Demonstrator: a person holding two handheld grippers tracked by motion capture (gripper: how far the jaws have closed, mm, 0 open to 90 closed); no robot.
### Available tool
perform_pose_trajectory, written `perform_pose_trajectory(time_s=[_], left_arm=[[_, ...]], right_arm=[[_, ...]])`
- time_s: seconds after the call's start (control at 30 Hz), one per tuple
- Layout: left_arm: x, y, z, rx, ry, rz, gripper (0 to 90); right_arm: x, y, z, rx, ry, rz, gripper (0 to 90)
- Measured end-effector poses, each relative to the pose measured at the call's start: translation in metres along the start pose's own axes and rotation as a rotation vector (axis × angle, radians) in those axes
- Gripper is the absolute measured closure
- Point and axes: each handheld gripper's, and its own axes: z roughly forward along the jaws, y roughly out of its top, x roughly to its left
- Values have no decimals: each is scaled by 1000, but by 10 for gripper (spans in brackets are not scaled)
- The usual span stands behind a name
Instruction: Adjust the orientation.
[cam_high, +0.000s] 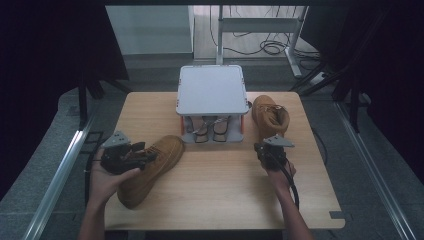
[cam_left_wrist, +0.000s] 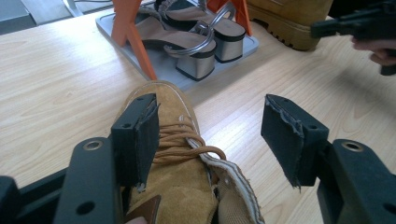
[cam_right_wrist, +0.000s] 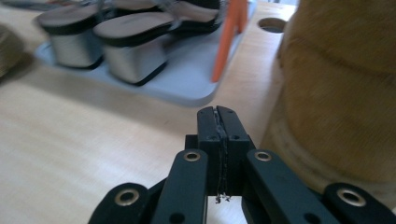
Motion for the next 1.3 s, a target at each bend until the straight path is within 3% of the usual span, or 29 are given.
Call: perform_pose_trajectory(time_s=[0.2, 0.47, 0.63, 0.7, 0.73, 0.93, 1.0, 1.07, 1.13, 1.3], left_arm=[[2, -5, -6, -21, 1, -18, 374], [6, -10, -6, -10, 13, -40, 374], [10, -12, -6, -13, 0, -58, 374], [9, -12, -7, -18, 45, -56, 374], [9, -12, -7, -18, 45, -56, 377], [12, -13, -10, -24, 48, -67, 375], [12, -14, -9, -21, 44, -71, 373], [13, -14, -9, -16, 35, -74, 372], [15, -15, -9, -16, 35, -80, 372], [16, -16, -10, -20, 37, -81, 372]], right_arm=[[-15, 13, 17, -11, -49, 5, 898], [-21, 15, 31, 22, -93, -25, 899], [-25, 15, 29, 27, -84, -44, 900], [-26, 15, 27, 38, -97, -65, 900], [-26, 15, 27, 38, -97, -65, 900], [-42, 11, 17, 45, -122, -52, 900], [-56, 9, 10, 45, -142, -30, 900], [-60, 7, 8, 46, -149, -28, 900], [-71, 5, 3, 45, -138, -43, 900], [-75, 6, 2, 63, -160, -70, 900]])
